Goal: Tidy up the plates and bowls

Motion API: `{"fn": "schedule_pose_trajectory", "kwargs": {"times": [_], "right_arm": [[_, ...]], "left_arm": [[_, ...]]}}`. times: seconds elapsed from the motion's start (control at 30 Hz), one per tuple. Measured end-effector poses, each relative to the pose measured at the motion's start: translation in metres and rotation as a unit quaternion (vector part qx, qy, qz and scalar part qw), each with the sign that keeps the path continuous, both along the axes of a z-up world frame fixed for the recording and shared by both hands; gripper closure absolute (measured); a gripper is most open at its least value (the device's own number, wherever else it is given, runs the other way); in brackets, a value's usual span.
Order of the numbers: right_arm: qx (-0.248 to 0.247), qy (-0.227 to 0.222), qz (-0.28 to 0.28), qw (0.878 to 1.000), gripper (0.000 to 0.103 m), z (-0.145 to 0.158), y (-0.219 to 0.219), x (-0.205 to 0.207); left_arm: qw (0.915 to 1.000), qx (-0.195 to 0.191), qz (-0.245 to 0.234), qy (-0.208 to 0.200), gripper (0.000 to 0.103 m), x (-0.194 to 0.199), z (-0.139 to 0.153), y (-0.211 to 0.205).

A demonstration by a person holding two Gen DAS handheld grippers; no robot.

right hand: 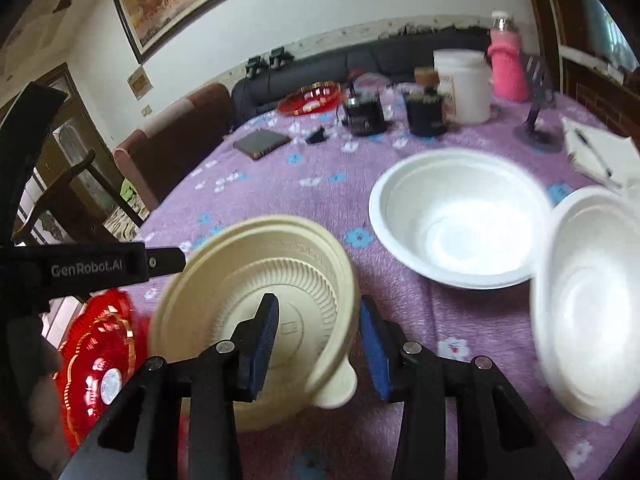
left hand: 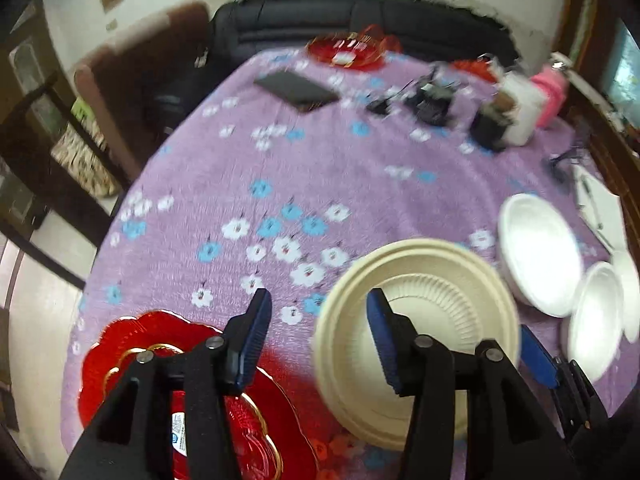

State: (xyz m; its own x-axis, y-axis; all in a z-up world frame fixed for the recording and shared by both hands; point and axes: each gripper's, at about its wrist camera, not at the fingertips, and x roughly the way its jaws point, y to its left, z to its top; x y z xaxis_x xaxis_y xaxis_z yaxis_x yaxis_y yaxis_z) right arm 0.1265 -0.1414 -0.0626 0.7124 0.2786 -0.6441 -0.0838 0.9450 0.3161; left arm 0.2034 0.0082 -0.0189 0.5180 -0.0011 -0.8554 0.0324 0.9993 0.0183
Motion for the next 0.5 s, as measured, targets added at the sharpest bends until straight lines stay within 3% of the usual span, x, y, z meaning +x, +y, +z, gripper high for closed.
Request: {"fn": "schedule_pose_trajectory", "kwargs": {"times": [0.07, 0.2, 0.33, 0.5], "right_arm": [[0.001, -0.020, -0.008, 1.000, 0.058, 0.017, -0.009, -0.022], [0.009, -0.025, -0.064, 0.998, 0.057, 0.033, -0.056, -0.060], [0.034, 0.001, -0.159, 0.987, 0.057, 0.025, -0.126, -0.095], [0.053, 0.037, -0.203, 0.977, 0.058, 0.008, -0.167, -0.101]], "left_arm": [[0.9995, -0.005, -0.029, -0.013, 0.042, -0.008, 0.009, -0.012], [0.9952, -0.040, -0.088, -0.013, 0.041, -0.019, 0.013, -0.045], [0.9886, -0.079, -0.126, 0.021, 0.041, -0.019, 0.000, -0.085], [0.9832, -0.103, -0.144, 0.045, 0.041, -0.013, -0.018, -0.129]]}}
